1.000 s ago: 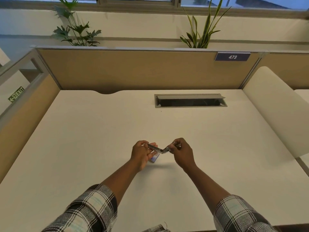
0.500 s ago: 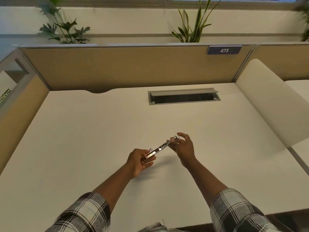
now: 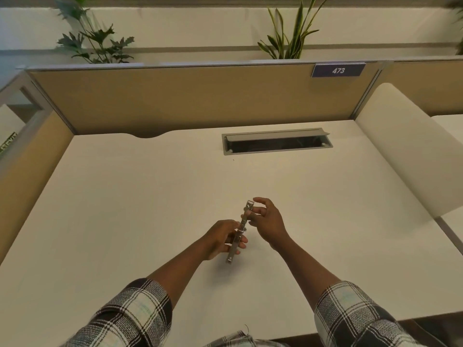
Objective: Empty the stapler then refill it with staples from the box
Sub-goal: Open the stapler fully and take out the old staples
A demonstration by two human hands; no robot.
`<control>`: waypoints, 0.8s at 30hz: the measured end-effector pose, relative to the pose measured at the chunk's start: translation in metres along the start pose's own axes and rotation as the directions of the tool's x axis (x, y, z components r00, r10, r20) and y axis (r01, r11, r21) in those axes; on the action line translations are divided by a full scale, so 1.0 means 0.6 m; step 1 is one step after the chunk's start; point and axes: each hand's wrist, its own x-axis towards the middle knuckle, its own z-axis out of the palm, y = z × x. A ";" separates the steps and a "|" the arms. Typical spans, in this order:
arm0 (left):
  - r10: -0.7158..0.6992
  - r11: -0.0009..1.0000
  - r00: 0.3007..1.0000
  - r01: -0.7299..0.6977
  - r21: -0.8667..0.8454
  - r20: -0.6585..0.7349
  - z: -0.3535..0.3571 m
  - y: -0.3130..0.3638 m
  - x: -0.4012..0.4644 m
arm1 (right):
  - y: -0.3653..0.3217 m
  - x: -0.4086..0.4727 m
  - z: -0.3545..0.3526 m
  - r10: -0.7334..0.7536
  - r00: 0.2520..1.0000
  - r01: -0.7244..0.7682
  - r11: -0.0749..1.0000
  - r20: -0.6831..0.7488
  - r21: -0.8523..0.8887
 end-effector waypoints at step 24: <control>-0.043 0.989 0.983 0.017 -0.145 -0.177 0.016 0.012 0.014 | 0.002 -0.008 0.013 -0.069 0.993 0.094 0.948 0.092 -0.304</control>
